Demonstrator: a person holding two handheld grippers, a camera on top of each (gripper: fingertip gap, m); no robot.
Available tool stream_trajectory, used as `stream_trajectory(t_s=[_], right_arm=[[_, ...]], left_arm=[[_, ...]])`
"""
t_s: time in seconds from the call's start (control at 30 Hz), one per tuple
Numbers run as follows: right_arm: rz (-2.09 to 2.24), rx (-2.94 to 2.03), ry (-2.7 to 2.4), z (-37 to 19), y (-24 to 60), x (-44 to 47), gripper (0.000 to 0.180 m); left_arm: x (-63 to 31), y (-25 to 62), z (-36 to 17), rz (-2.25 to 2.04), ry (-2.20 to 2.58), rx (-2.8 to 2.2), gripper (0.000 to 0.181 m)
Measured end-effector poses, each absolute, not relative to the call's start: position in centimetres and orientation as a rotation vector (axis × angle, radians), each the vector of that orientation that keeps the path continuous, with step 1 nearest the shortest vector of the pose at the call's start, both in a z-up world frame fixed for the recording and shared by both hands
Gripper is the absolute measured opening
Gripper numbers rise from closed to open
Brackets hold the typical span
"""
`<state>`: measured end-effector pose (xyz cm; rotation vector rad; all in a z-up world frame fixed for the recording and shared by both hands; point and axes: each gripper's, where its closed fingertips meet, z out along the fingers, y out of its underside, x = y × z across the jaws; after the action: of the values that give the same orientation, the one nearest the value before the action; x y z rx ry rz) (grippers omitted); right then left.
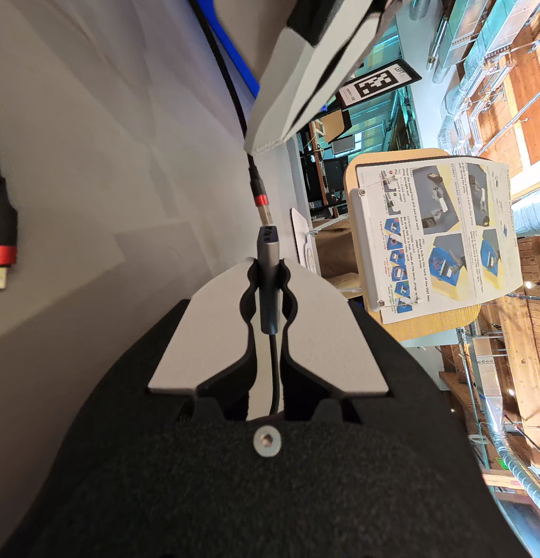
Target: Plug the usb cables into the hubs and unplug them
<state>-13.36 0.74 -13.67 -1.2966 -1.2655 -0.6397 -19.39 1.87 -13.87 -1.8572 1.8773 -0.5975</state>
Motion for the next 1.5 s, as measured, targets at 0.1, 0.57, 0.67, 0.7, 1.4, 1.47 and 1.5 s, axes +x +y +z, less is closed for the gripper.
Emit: stream_trajectory(t_s=[0.1,0.57,0.67,0.7,1.4,1.47,1.5], right_arm=[[-0.665,-1.288,-1.270,-13.7,0.8,-13.3,0.012],[-0.674,-1.274,-1.242,-13.2,0.9,-13.2,0.012],[-0.686,-1.265,-1.251,-13.2,0.8,-13.3,0.012],[-0.698,-1.260,-1.253,-13.2,0.8,-13.2,0.012],[-0.378,-1.431,-1.073,-12.1,1.2,-12.5,0.012],[-0.331,-1.455,-1.040,-11.9,1.3,-12.2,0.012],[-0.313,-1.466,-1.030,-11.9,1.4,-12.0,0.012]], left_arm=[[-19.2,2.0,-14.0,-0.600,1.877,-1.859,0.002],[-19.3,2.1,-13.6,-0.638,1.893,-2.068,0.002],[-19.2,1.9,-13.5,-0.614,1.914,-2.070,0.002],[-19.1,2.0,-13.3,-0.620,1.907,-2.076,0.002],[-16.7,2.8,-9.0,-1.050,1.581,-1.971,0.002],[-16.4,2.8,-8.8,-1.076,1.551,-1.946,0.002],[-16.3,2.9,-8.8,-1.081,1.537,-1.938,0.002]])
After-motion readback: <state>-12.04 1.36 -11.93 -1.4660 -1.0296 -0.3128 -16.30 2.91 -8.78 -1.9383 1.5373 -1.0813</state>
